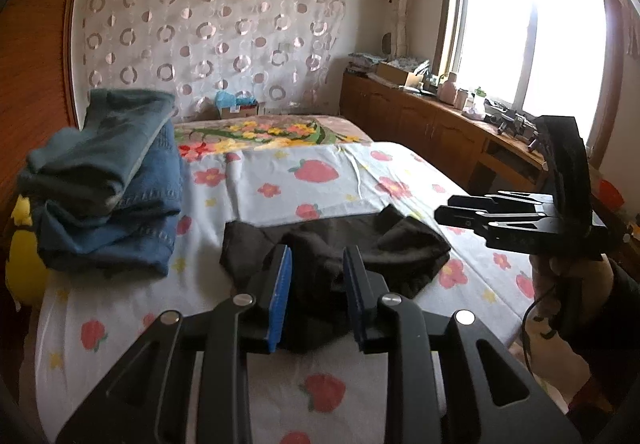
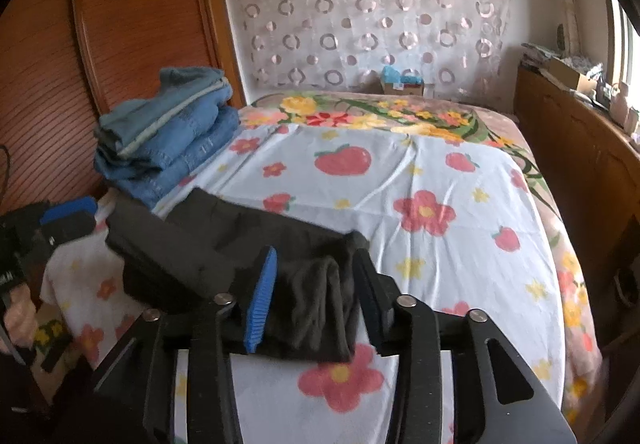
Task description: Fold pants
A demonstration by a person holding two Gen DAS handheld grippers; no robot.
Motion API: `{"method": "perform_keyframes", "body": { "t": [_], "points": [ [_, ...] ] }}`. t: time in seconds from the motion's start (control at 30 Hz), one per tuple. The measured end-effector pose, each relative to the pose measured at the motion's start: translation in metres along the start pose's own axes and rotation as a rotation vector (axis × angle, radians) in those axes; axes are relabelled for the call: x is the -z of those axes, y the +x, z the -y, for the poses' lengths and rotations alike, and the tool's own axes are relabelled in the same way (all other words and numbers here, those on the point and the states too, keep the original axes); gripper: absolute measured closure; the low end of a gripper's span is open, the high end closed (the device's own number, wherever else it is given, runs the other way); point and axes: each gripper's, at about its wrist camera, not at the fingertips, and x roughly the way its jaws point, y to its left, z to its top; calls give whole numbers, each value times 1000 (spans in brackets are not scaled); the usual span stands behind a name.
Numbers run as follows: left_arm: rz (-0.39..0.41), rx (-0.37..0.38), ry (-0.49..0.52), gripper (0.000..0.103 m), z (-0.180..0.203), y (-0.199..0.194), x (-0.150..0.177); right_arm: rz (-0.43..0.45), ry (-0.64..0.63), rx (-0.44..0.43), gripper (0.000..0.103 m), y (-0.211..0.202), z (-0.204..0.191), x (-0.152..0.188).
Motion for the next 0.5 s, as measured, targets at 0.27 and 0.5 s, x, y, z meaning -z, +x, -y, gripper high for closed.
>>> {"method": "perform_keyframes", "body": {
  "t": [0.27,0.5],
  "points": [
    [-80,-9,-13,78,-9,11,28,-65,-10,8,59,-5,6,35],
    [-171,-15,-30,78,-13,39,41,-148,-25,2,59,10,14,47]
  ]
}}
